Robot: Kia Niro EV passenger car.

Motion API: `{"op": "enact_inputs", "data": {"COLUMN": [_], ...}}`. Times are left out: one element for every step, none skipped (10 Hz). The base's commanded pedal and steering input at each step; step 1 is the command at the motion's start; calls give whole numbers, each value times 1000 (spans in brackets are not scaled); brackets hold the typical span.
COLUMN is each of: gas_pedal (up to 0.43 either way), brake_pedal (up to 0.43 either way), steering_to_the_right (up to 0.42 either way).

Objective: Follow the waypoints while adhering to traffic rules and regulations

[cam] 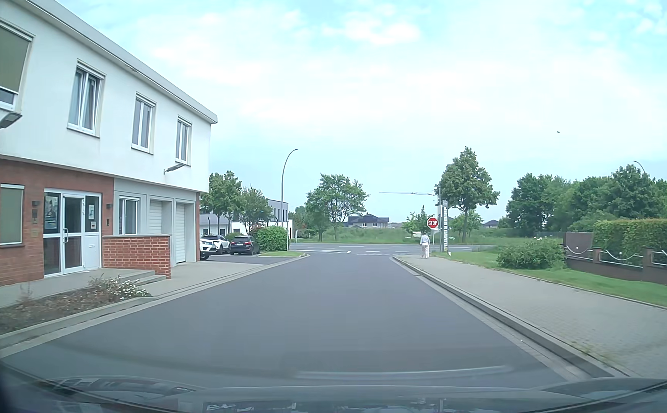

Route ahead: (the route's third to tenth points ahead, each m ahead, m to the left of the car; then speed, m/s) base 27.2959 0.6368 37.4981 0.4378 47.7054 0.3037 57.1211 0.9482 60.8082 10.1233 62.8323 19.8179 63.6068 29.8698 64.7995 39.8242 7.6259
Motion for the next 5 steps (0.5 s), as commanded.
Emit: {"op": "enact_inputs", "data": {"gas_pedal": [67,67,67,67,67], "brake_pedal": [0,0,0,0,0], "steering_to_the_right": [5,5,5,4,4]}}
